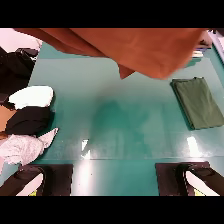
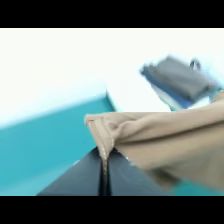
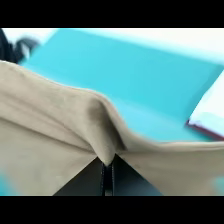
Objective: Fold the shirts.
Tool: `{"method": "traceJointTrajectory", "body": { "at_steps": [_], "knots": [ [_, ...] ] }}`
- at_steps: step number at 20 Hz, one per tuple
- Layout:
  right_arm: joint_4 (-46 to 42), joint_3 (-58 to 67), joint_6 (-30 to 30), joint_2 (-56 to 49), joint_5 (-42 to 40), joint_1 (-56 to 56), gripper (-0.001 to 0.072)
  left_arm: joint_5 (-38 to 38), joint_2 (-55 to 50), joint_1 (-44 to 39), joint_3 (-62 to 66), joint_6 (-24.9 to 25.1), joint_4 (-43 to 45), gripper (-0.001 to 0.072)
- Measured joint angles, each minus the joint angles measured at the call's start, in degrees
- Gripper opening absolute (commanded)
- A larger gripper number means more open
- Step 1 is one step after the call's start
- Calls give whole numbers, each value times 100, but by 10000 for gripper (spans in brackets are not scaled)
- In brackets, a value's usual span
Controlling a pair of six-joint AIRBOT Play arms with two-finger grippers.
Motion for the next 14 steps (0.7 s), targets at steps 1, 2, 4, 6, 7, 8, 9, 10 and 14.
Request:
{"method": "traceJointTrajectory", "body": {
  "at_steps": [1,2,4,6,7,8,9,10,14],
  "knots": [
    [-46,94,66,133,83,-74,17,9,90,0,122,-9,-52,21],
    [-85,157,125,240,164,-146,18,33,144,0,208,-11,-103,21],
    [-142,160,264,339,330,-256,18,48,142,0,293,-13,-177,21],
    [-173,-24,398,254,535,-304,18,-35,-22,0,260,-15,-203,21],
    [-186,-192,444,151,671,-295,18,-155,-160,0,201,-15,-203,21],
    [-225,-413,485,7,800,-245,18,-313,-334,0,98,-20,-205,21],
    [-258,-684,518,-153,901,-162,18,-452,-511,2,-28,-31,-192,21],
    [-284,-964,527,-304,1014,-59,18,-629,-715,2,-201,-31,-181,21],
    [-315,-2188,570,-986,1084,492,272,-1233,-1519,7,-1198,-28,-118,21]
  ]
}}
